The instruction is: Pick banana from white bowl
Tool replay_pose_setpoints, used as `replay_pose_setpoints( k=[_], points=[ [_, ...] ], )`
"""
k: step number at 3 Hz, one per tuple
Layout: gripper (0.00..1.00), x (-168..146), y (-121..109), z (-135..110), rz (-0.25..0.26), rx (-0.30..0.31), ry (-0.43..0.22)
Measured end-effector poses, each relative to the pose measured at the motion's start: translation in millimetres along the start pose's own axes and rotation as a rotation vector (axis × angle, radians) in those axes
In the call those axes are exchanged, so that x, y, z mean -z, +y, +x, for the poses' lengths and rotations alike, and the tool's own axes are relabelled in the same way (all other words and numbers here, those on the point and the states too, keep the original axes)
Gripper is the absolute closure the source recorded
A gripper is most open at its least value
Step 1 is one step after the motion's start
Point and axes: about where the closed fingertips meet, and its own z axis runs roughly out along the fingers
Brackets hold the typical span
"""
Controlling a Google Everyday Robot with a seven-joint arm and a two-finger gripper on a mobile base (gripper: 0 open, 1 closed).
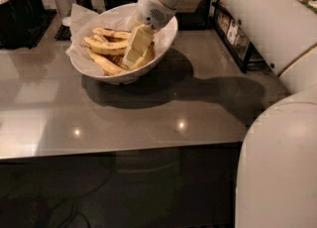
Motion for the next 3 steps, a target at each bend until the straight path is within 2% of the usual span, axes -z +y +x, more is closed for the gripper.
replay_pose_setpoints(
  k=[1, 2, 3],
  points=[
    [0.20, 2, -4, -12, 0.028, 0.044, 0.028],
    [0.15, 9, -4, -27, 0.051, 0.089, 0.049],
    [0.17, 12, 3, -36, 0.041, 0.102, 0.050]
  ],
)
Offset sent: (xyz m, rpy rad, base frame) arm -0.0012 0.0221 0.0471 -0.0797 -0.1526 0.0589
